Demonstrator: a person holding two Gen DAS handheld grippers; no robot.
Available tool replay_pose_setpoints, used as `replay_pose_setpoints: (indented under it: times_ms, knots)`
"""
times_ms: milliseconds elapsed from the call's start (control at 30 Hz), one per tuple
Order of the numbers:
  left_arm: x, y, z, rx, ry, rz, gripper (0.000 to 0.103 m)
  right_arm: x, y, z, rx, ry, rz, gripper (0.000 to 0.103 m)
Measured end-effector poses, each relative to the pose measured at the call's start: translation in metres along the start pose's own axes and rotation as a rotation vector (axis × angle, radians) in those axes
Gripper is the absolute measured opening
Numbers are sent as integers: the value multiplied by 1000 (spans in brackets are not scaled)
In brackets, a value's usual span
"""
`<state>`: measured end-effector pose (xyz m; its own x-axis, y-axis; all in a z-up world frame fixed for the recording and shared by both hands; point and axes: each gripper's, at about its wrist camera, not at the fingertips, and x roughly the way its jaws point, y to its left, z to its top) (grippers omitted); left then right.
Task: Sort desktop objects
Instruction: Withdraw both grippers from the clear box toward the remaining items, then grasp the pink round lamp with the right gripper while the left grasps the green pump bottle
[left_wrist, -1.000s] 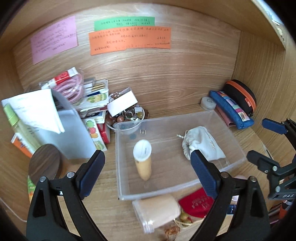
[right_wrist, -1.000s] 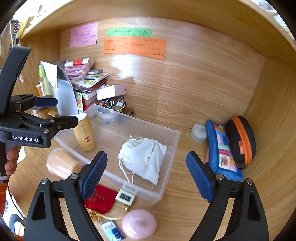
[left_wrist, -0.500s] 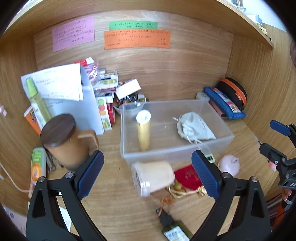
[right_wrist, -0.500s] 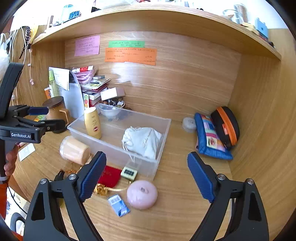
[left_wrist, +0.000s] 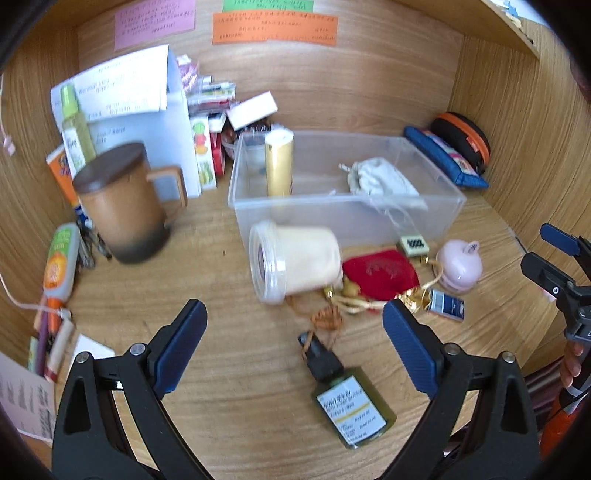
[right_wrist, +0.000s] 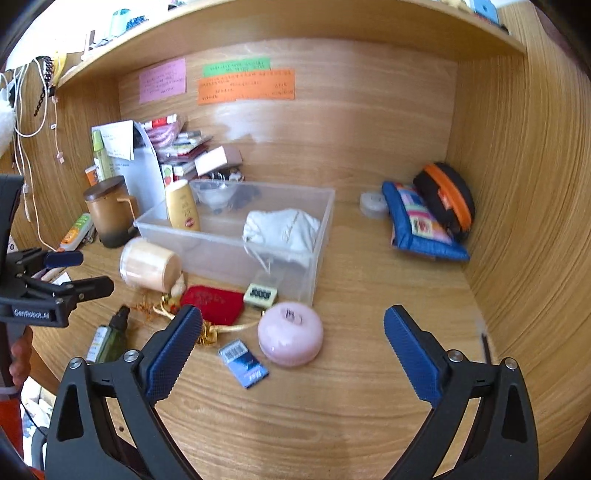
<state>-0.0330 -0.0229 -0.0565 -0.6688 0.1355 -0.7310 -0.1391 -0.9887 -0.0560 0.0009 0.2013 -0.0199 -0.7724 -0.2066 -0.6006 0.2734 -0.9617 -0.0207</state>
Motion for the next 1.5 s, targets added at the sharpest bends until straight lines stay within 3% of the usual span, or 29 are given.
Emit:
replay_pose_setpoints:
  times_ms: [200,533,967,1100,1400,1433,1500]
  knots:
    - [7,3,-24,-56,43,-28,97,13,-6,-17,37,50,2,99]
    - [21,-2,-54,-67,130,-83,97,40,-21,-28,106,116,12,98]
    - [13,-6,-65,-26,88,-33,97,74,-25,-27,106,177,17,95]
    - [14,-7,-67,-17,101,-35,77,87,-21,-27,86,217,32,84]
    - [19,-10,-67,6,90,-13,72,102,-14,-26,59,263,23,75]
    - [19,-10,-67,7,86,-11,68,103,-13,-26,53,264,17,74]
    - [20,-10,-66,8,78,-7,58,102,-12,-26,42,255,18,61]
